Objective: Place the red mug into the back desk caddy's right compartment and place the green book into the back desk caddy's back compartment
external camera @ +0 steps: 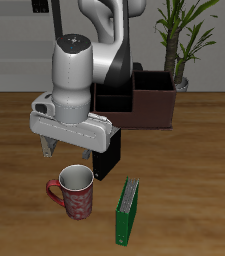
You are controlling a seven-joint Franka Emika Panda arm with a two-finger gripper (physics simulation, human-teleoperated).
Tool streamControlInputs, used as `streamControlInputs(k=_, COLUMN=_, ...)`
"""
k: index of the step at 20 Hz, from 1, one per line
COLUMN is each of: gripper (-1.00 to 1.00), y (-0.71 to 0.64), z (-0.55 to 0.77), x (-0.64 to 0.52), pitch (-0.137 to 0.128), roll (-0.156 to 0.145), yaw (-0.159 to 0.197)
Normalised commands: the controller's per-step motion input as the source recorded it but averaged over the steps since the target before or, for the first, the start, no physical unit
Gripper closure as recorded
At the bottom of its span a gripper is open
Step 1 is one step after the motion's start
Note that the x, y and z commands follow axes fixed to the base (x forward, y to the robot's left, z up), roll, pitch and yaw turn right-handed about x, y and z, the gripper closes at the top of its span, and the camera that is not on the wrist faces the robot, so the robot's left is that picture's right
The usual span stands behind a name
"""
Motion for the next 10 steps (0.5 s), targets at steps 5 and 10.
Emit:
streamControlInputs(k=5, gripper=-1.0, y=0.05, z=-0.16, x=-0.05, pitch=-0.009, roll=0.007, yaw=-0.04)
streamControlInputs(k=10, gripper=-1.0, y=-0.16, z=-0.16, x=0.0, pitch=-0.007, roll=-0.006, yaw=-0.048)
